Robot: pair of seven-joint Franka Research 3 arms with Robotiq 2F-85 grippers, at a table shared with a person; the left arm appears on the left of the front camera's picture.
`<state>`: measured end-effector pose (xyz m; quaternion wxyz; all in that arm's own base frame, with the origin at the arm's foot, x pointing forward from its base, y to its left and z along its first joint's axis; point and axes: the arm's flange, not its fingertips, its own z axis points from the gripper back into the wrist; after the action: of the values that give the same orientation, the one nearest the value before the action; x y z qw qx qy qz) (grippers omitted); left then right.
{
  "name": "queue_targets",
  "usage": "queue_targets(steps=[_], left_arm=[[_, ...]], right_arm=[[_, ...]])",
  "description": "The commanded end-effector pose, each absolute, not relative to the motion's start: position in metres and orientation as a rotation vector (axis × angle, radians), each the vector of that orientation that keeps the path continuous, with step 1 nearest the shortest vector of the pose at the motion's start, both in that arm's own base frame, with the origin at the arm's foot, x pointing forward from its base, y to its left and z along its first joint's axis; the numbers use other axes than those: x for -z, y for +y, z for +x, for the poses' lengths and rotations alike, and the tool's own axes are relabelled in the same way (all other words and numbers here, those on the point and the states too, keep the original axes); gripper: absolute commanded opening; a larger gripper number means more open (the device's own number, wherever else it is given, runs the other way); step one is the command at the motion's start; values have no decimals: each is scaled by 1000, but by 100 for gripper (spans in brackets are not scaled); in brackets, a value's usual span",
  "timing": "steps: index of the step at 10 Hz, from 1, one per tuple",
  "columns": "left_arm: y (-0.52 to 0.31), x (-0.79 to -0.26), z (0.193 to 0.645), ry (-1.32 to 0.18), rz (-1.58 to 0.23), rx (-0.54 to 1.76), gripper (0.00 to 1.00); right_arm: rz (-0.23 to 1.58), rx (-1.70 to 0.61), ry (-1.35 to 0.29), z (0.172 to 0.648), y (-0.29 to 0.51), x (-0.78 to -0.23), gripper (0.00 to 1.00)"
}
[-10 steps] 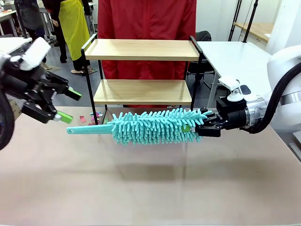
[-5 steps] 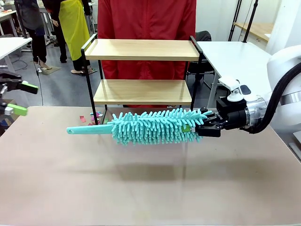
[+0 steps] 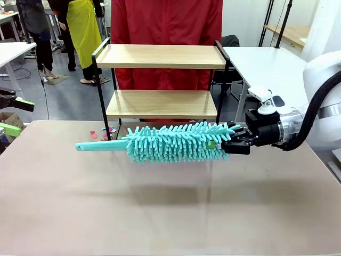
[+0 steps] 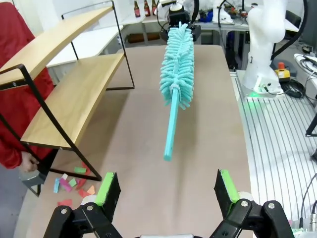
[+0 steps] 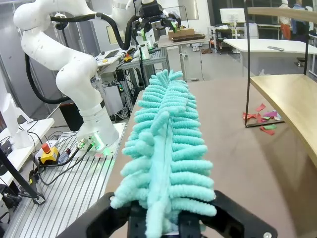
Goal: Clean the shelf.
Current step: Hand the Duster back to the human.
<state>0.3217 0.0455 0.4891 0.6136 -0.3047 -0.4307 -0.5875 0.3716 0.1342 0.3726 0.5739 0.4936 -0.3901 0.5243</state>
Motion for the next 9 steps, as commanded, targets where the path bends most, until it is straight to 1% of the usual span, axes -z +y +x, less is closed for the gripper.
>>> queue_targets(steps=[1,3,4,5,6,8,9], left_arm=[[44,-492,324,-1015,-707,1351,100],[44,-492,324,-1015,-707,1351,100],[44,-492,324,-1015,-707,1351,100],[44,-492,324,-1015,-707,1351,100],[44,-492,324,-1015,-707,1351,100],[44,-492,324,-1015,-707,1351,100],[44,-492,324,-1015,-707,1351,100]], right_arm=[[1193,-1176,-1049,367,127,-414,16],[1214,-1137,-1243,360,109,-465,16],[1195,-1101,-1342,355,96,-488,16],[1129,-1038,-1457,351,78,-512,16],[1054,-977,-1537,349,60,-528,16],[954,-822,-1590,352,21,-541,16],[840,-706,-1605,356,-3,-539,16]])
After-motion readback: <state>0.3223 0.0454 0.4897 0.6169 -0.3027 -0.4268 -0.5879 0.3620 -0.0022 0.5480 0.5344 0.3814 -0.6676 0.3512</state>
